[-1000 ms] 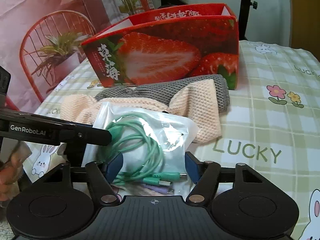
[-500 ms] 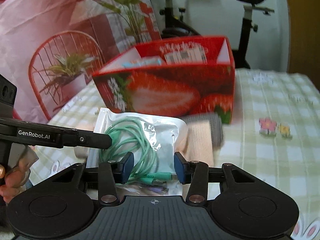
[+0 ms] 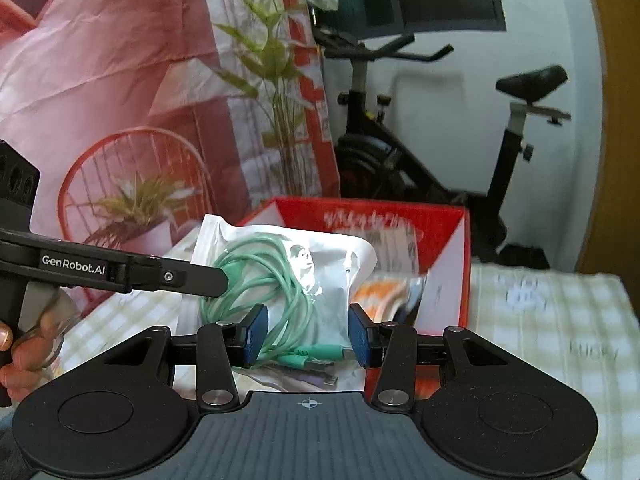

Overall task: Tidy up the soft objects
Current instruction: 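Lift the white cable pouch with both grippers and carry it over the box, then open both grippers to release the cable pouch into the box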

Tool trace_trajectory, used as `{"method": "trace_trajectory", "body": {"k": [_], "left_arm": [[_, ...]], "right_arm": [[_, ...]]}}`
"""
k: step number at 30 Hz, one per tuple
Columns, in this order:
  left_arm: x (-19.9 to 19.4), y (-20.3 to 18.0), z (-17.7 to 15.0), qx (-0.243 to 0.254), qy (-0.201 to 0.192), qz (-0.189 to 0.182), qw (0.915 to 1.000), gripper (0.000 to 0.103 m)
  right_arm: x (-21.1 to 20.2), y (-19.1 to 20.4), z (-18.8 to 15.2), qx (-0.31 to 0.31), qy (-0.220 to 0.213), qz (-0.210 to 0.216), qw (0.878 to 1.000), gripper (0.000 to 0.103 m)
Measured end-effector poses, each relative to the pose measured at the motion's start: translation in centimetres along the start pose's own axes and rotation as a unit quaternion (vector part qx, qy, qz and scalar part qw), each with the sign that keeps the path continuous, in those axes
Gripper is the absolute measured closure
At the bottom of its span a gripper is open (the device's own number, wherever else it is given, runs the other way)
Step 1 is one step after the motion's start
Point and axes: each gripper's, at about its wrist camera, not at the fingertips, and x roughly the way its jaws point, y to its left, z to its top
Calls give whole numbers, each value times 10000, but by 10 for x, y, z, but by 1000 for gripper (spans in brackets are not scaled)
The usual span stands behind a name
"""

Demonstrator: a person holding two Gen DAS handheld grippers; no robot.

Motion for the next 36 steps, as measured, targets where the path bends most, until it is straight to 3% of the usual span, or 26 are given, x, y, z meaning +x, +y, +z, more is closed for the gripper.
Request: {"method": "trace_trajectory", "body": {"k": [9, 18, 28, 30, 34, 36], "left_arm": [[52, 23, 38, -89, 29, 113, 9999, 74], [87, 41, 25, -107, 727, 224, 9970, 74], [104, 48, 14, -42, 1082, 412, 9933, 73], [100, 47, 14, -19, 1052, 452, 9934, 70], [91, 41, 17, 200, 924, 540, 9941, 45], [83, 36, 18, 306, 844, 578, 9943, 38]], "right_arm": [[58, -21, 34, -349, 74, -337, 9988, 64], [102, -39, 16, -126, 684, -306, 9971, 66], [116, -45, 1, 10, 917, -553, 9943, 65], [114, -46, 1, 22, 868, -634, 9942, 64], [105, -43, 3, -89, 757, -781, 9940, 54], [101, -40, 4, -119, 724, -826, 9939, 45]]}}
